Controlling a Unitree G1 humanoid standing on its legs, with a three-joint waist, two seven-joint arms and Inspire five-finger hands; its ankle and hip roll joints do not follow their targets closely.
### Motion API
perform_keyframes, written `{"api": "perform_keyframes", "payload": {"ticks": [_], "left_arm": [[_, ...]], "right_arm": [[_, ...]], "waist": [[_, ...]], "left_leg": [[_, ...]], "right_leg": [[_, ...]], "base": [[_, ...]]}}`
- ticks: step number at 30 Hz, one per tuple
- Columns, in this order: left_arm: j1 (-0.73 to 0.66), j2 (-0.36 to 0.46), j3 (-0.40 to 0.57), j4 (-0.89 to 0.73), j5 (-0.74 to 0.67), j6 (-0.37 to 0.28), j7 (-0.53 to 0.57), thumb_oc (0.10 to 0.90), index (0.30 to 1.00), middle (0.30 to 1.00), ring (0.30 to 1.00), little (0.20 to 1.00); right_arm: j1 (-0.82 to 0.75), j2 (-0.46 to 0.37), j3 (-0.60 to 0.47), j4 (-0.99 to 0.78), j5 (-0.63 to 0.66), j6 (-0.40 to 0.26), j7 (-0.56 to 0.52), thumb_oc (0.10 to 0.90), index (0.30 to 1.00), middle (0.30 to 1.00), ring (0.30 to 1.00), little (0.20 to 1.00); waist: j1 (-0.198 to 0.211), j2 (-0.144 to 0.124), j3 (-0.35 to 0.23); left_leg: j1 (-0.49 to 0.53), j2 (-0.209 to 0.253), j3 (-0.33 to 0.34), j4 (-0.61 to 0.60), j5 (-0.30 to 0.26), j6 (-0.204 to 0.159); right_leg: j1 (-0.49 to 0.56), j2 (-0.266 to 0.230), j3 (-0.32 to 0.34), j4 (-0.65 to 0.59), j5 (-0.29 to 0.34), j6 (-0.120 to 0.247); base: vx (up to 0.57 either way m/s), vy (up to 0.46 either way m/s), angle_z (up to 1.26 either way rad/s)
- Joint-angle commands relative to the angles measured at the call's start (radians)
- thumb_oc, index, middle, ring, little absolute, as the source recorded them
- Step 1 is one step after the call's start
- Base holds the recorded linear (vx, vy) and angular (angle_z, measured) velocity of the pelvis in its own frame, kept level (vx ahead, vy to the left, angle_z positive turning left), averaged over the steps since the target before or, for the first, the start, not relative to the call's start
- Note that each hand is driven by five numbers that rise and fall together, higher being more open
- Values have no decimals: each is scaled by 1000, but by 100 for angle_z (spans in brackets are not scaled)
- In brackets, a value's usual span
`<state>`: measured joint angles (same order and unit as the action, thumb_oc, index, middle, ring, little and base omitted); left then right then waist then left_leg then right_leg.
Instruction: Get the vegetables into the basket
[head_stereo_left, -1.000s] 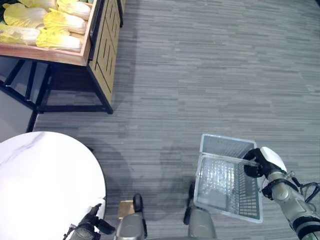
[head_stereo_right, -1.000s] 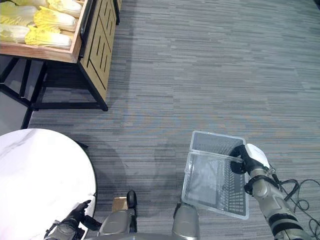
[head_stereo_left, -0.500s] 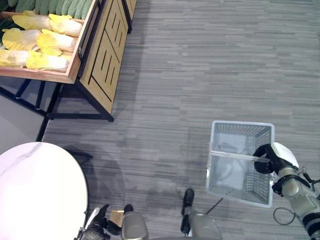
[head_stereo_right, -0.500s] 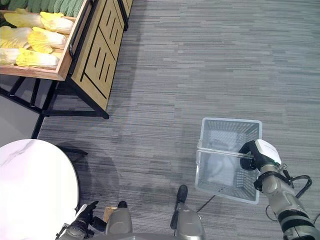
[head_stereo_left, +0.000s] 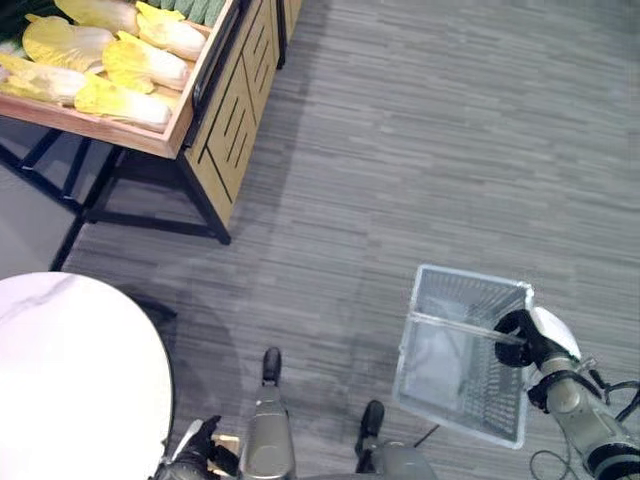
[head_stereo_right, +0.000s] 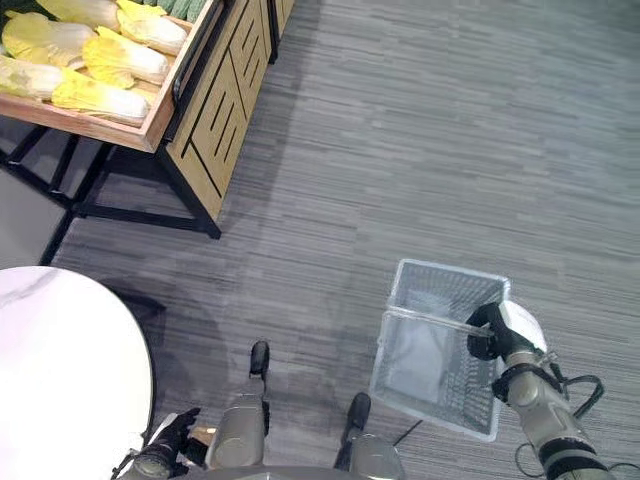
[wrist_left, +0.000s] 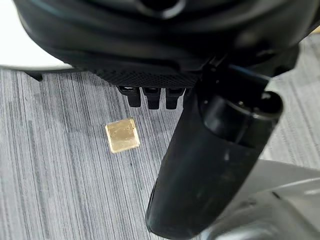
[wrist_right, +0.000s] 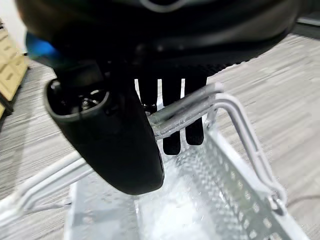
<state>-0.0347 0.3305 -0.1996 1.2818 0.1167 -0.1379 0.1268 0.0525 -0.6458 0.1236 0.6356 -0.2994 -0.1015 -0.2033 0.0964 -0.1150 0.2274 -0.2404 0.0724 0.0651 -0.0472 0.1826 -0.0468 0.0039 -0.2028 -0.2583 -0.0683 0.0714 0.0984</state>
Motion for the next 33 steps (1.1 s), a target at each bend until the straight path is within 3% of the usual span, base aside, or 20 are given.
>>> {"api": "perform_keyframes", "payload": {"ticks": [1,4,7,8,9,13,14,15,16,17,19,22,24,26,27,29,30,31,33], "left_arm": [[4,14,-31,7,22,-15,12,900,1000,1000,1000,1000],[2,26,-37,-14,14,-15,9,900,1000,1000,1000,1000],[-9,50,-44,-17,12,-13,8,900,1000,1000,1000,1000],[-9,50,-44,-17,12,-13,8,900,1000,1000,1000,1000],[-11,64,-40,-16,12,-9,4,900,1000,1000,1000,1000],[-15,77,-27,-8,3,-4,3,900,1000,1000,1000,1000],[-19,80,-23,-3,-1,-3,5,900,1000,1000,1000,1000],[-26,79,-14,-1,-13,-7,9,900,1000,1000,1000,1000],[-29,76,-11,4,-14,-6,9,900,1000,1000,1000,1000],[-35,72,-11,7,-4,-9,14,900,1000,1000,1000,1000],[-35,71,-11,7,-4,-9,14,900,1000,1000,1000,1000],[-46,65,-5,6,9,-12,25,900,1000,1000,1000,1000],[-39,56,6,1,-3,-10,33,900,1000,1000,1000,1000],[-35,50,8,4,-5,-9,33,900,1000,1000,1000,1000],[-20,43,18,4,-13,-9,28,900,1000,1000,1000,1000],[-14,41,23,5,-22,-8,25,900,1000,1000,1000,1000],[-6,36,27,-2,-35,-7,26,900,1000,1000,1000,1000],[-6,36,28,-2,-35,-7,26,900,1000,1000,1000,1000],[-12,25,23,-11,-43,-3,31,900,1000,1000,1000,1000]], "right_arm": [[-99,-104,-77,-54,18,-26,-62,400,300,300,300,300],[-116,-91,-65,-49,13,-18,-64,400,300,300,300,300],[-153,-78,-52,-26,22,-14,-69,400,300,300,300,300],[-153,-78,-51,-26,22,-14,-69,400,300,300,300,300],[-161,-74,-43,-36,17,-13,-63,400,300,300,300,300],[-164,-74,-36,-45,1,-11,-59,400,300,300,300,300],[-167,-74,-34,-52,-4,-9,-56,400,300,300,300,300],[-170,-73,-32,-58,-4,-9,-58,400,300,300,300,300],[-173,-72,-32,-66,-6,-7,-60,400,300,300,300,300],[-174,-67,-30,-65,-8,-6,-68,400,300,300,300,300],[-173,-68,-30,-65,-8,-5,-68,400,300,300,300,300],[-158,-66,-39,-84,-26,-4,-73,400,300,300,300,300],[-141,-58,-41,-94,-24,-3,-70,400,300,300,300,300],[-143,-60,-36,-82,-22,-4,-69,400,300,300,300,300],[-140,-76,-33,-91,-22,-7,-53,400,300,300,300,300],[-137,-84,-31,-91,-21,-11,-52,400,300,300,300,300],[-142,-100,-23,-91,-17,-16,-53,400,300,300,300,300],[-142,-100,-23,-91,-17,-16,-53,400,300,300,300,300],[-134,-118,-34,-95,-2,-21,-64,400,300,300,300,300]], "waist": [[27,29,-23],[28,16,-26],[18,12,-17],[19,11,-17],[3,26,-4],[-17,47,20],[-26,49,26],[-37,43,31],[-44,41,34],[-56,37,34],[-56,42,36],[-71,36,28],[-65,25,15],[-65,28,6],[-61,37,-11],[-58,41,-17],[-51,46,-17],[-51,47,-17],[-45,44,-5]], "left_leg": [[-32,71,-7,27,0,-56],[-32,48,5,51,-32,-32],[-3,13,13,69,-79,12],[-3,13,14,69,-79,12],[27,-4,11,70,-99,36],[83,-11,11,65,-128,53],[103,-15,11,59,-134,52],[132,-23,7,54,-154,39],[145,-22,-2,56,-164,30],[172,-11,-17,63,-191,10],[176,-5,-19,65,-196,9],[232,14,-54,92,-256,-24],[252,12,-63,105,-280,-33],[262,22,-72,105,-282,-39],[276,53,-93,119,-255,-57],[277,73,-105,134,-237,-70],[266,96,-130,182,-193,-85],[265,97,-131,182,-193,-85],[226,116,-127,273,-110,-95]], "right_leg": [[14,18,53,100,-65,84],[-4,-12,71,125,-31,100],[-81,-35,109,296,56,111],[-82,-36,110,296,56,111],[-130,-33,127,429,121,111],[-210,-31,112,522,135,103],[-233,-34,96,496,128,99],[-264,-55,59,355,114,98],[-257,-64,51,294,119,105],[-279,-92,54,152,154,128],[-268,-86,49,142,157,127],[-295,-120,80,65,216,156],[-276,-112,60,76,192,150],[-268,-103,53,80,186,145],[-259,-72,30,106,161,127],[-255,-51,15,119,136,111],[-245,-19,-3,148,94,84],[-245,-19,-4,149,94,84],[-221,2,-30,166,53,52]], "base": [[172,256,-6],[114,212,-17],[104,247,-11],[108,268,-16],[128,255,-14],[147,167,4],[279,-24,5],[371,-65,-2],[525,-223,5],[331,-177,10],[188,-104,24],[423,-225,31],[341,-201,52],[331,-233,56],[243,-205,29],[313,-319,10],[285,-320,13],[262,-292,25],[262,-312,20]]}}
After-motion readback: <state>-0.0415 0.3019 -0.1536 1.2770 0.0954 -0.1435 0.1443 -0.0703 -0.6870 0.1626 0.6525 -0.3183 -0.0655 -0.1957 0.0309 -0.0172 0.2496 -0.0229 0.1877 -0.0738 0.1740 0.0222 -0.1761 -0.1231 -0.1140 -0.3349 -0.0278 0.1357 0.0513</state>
